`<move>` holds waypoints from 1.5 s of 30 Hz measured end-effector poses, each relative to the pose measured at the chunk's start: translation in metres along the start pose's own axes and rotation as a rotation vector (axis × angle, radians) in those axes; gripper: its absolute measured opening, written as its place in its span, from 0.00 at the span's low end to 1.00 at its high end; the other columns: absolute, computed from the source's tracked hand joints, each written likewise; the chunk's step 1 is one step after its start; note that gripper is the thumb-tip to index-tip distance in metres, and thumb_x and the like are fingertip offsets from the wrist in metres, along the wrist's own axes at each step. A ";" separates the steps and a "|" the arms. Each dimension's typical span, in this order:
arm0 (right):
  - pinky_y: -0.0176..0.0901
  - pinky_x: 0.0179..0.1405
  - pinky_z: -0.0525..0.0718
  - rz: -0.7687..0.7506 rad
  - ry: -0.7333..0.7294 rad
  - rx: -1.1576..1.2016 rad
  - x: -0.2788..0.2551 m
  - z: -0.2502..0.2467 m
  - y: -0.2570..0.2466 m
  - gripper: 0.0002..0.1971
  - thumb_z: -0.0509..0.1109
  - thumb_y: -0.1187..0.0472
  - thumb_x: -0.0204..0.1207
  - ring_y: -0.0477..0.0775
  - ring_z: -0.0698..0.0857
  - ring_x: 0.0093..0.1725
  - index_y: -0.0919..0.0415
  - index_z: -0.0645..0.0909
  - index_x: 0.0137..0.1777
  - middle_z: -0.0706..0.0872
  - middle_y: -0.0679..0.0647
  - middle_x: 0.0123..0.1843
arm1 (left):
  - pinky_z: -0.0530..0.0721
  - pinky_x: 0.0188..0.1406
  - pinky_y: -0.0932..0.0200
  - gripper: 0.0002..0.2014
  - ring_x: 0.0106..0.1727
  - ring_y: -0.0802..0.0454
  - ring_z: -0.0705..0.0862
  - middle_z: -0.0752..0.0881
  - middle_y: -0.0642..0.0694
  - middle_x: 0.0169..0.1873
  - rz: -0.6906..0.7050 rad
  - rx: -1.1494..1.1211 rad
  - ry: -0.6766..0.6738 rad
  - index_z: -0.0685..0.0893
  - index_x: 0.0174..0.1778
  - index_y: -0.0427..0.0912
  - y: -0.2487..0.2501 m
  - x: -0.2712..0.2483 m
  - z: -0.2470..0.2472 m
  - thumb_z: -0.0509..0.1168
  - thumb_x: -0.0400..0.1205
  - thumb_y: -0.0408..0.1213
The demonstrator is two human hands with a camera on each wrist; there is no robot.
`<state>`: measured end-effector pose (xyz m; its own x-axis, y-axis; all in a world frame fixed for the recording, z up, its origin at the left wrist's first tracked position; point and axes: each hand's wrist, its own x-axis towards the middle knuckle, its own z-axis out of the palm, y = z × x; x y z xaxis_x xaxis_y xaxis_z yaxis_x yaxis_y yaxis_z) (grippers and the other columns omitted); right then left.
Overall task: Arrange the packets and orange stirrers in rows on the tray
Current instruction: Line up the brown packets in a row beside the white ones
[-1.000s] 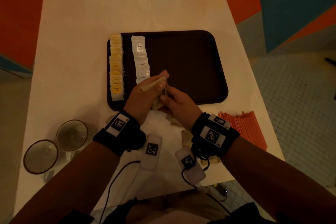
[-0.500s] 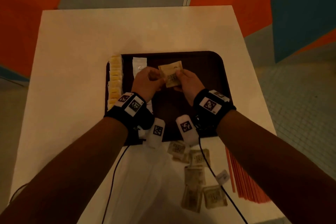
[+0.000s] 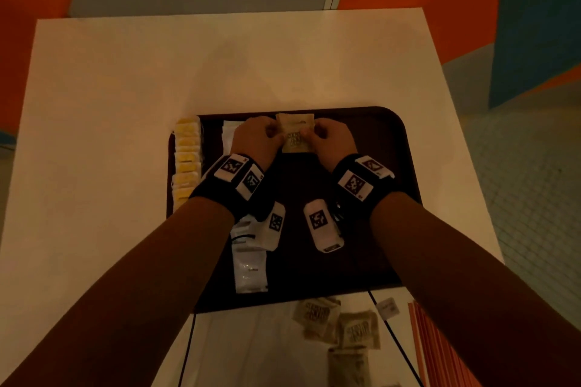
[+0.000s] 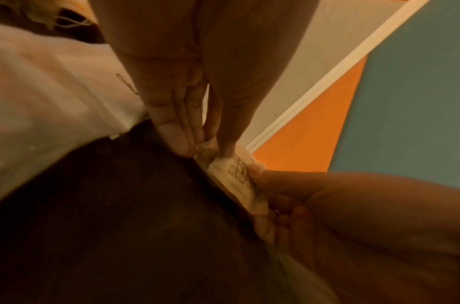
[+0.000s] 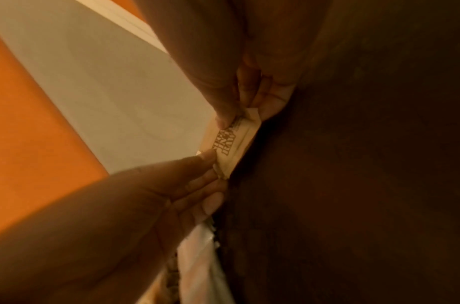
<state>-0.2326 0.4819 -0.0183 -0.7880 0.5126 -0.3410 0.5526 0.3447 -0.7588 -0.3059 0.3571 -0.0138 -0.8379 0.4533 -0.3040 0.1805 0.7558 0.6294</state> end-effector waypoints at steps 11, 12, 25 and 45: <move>0.41 0.53 0.78 -0.038 0.002 -0.156 0.002 0.009 0.008 0.19 0.69 0.56 0.75 0.57 0.81 0.57 0.57 0.78 0.66 0.80 0.62 0.58 | 0.74 0.53 0.55 0.12 0.59 0.40 0.79 0.81 0.35 0.58 0.045 0.138 -0.053 0.79 0.58 0.34 0.003 -0.010 0.010 0.58 0.81 0.34; 0.41 0.56 0.77 -0.028 0.005 -0.170 0.000 0.008 0.009 0.23 0.69 0.57 0.75 0.58 0.79 0.59 0.57 0.74 0.70 0.77 0.62 0.60 | 0.74 0.54 0.55 0.13 0.60 0.40 0.78 0.81 0.35 0.59 0.049 0.135 -0.053 0.79 0.59 0.33 0.004 -0.013 0.010 0.58 0.81 0.33; 0.33 0.48 0.75 -0.097 -0.103 -0.258 -0.035 -0.003 0.027 0.26 0.71 0.63 0.73 0.46 0.78 0.45 0.54 0.73 0.71 0.83 0.59 0.52 | 0.73 0.55 0.64 0.16 0.61 0.45 0.80 0.83 0.40 0.60 0.037 -0.029 -0.122 0.79 0.65 0.40 -0.001 -0.058 0.012 0.57 0.82 0.31; 0.14 0.53 0.65 -0.153 -0.015 -0.130 -0.018 0.002 0.025 0.23 0.70 0.71 0.72 0.54 0.78 0.64 0.62 0.76 0.68 0.78 0.60 0.68 | 0.68 0.63 0.65 0.21 0.69 0.46 0.73 0.74 0.39 0.70 0.010 -0.115 -0.053 0.69 0.74 0.38 0.006 -0.044 0.016 0.54 0.83 0.30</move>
<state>-0.2053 0.4799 -0.0327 -0.8689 0.4350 -0.2359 0.4557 0.5172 -0.7245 -0.2597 0.3488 -0.0078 -0.8071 0.4875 -0.3330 0.1260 0.6932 0.7096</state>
